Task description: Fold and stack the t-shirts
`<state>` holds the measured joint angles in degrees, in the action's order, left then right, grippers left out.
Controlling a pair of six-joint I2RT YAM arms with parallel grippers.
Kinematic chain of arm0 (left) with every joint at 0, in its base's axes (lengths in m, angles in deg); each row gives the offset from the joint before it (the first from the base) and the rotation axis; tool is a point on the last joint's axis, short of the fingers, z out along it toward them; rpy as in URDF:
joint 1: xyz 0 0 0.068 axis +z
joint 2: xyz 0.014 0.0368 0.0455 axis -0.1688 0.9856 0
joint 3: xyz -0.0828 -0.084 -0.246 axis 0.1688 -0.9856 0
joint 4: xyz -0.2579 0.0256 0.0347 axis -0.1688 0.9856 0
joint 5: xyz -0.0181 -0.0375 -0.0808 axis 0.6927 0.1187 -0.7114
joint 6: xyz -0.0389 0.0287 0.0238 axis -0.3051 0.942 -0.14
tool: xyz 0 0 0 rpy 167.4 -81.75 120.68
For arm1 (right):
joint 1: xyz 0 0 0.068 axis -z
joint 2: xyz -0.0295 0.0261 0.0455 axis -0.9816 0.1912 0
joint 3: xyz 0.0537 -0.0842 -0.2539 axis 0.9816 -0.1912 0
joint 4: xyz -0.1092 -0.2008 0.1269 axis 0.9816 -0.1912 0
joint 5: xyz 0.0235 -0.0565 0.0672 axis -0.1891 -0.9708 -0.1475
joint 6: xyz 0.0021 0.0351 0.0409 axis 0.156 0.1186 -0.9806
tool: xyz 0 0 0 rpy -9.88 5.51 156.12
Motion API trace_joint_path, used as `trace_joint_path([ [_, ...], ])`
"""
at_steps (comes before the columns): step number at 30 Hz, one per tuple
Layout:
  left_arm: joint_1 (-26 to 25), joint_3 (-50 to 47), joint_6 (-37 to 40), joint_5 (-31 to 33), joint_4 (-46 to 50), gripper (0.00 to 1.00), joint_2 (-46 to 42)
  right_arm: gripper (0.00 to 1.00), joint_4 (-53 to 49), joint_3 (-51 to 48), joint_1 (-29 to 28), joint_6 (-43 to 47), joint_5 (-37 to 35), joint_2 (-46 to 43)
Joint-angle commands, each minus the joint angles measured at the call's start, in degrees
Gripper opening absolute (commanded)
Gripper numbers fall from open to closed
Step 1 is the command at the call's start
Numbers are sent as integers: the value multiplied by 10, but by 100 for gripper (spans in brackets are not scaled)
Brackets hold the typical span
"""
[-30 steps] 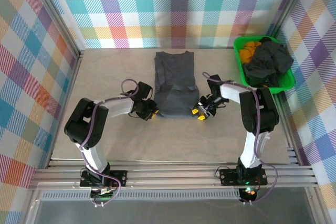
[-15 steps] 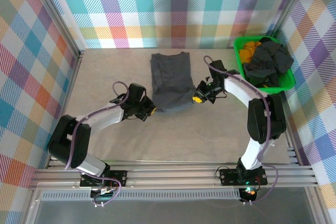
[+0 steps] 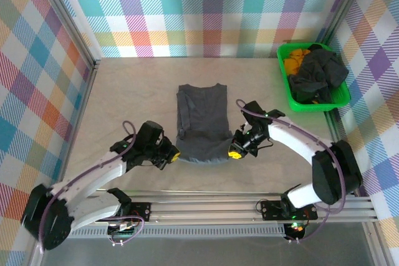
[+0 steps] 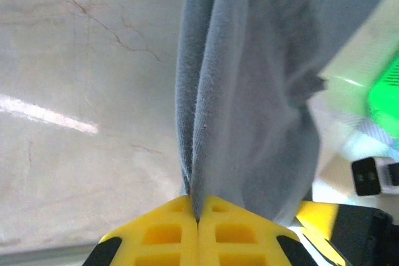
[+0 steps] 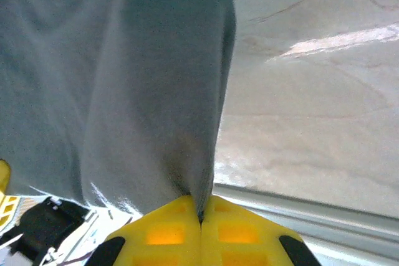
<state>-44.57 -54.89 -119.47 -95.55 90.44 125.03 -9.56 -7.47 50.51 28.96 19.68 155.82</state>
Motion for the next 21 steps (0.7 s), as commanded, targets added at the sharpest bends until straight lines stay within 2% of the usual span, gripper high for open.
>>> trace_joint_path([
  [1, -2, 10, -44, 26, 39, 0, -36, 0, -47, 63, 3, -6, -2, 0],
  [7, 16, 121, -15, 72, 52, 0, 40, 0, -108, 194, 24, 6, -27, 56],
  [12, 62, 205, 7, 89, 50, 0, 126, 0, -115, 289, 51, 8, -23, 126],
  [17, 112, 312, 45, 75, 27, 0, 256, 0, -108, 392, 82, 5, -2, 222],
  [21, 148, 405, 66, 56, -1, 0, 392, 0, -102, 511, 109, -1, -1, 339],
])
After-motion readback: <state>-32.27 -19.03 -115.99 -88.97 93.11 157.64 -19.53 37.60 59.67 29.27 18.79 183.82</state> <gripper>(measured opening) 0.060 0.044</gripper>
